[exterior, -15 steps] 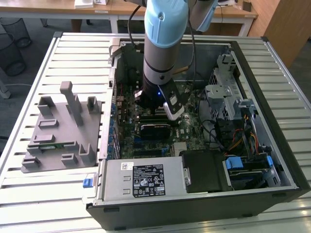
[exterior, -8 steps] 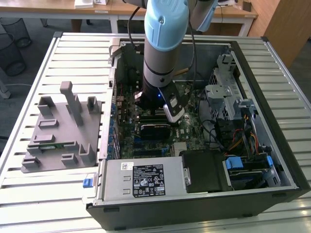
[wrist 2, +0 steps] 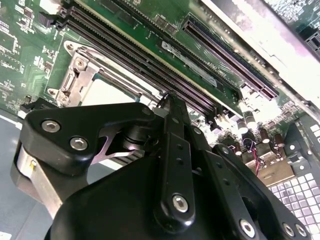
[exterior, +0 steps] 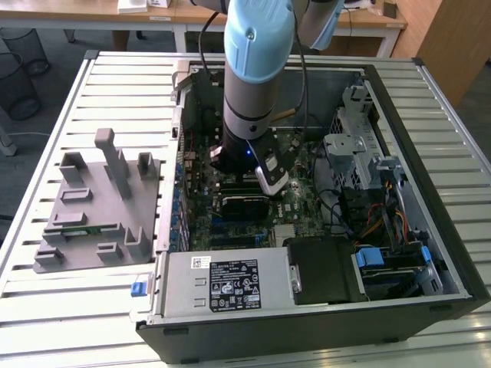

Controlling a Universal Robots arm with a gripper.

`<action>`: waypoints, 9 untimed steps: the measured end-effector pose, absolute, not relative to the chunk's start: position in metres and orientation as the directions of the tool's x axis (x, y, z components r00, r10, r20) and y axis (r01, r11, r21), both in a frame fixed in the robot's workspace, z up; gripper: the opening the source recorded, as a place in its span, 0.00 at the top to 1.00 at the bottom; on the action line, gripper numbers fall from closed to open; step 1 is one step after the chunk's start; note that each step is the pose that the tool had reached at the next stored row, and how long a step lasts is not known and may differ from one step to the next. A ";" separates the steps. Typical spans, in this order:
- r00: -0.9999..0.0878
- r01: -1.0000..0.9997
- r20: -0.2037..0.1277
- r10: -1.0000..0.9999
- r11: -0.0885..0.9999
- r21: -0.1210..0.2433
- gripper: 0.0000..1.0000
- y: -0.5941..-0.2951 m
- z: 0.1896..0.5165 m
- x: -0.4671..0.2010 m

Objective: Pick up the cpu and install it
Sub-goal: 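Install the second cpu locking lever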

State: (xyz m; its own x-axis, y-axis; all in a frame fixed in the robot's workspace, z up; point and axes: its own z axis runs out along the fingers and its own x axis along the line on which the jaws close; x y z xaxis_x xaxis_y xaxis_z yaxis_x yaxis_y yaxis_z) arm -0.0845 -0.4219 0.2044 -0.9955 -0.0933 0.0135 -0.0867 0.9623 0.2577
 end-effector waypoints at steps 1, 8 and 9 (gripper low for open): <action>-0.996 -0.087 0.014 -0.093 0.962 0.258 0.89 -0.422 0.204 -0.085; -0.996 -0.087 0.013 -0.093 0.961 0.264 0.89 -0.422 0.201 -0.086; -0.996 -0.087 0.013 -0.093 0.960 0.266 0.89 -0.422 0.200 -0.086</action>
State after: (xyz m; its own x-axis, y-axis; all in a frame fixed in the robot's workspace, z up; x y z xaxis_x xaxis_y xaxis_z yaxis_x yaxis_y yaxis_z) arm -0.0863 -0.4219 0.2004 -0.9956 -0.0933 0.0128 -0.0866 0.9601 0.2658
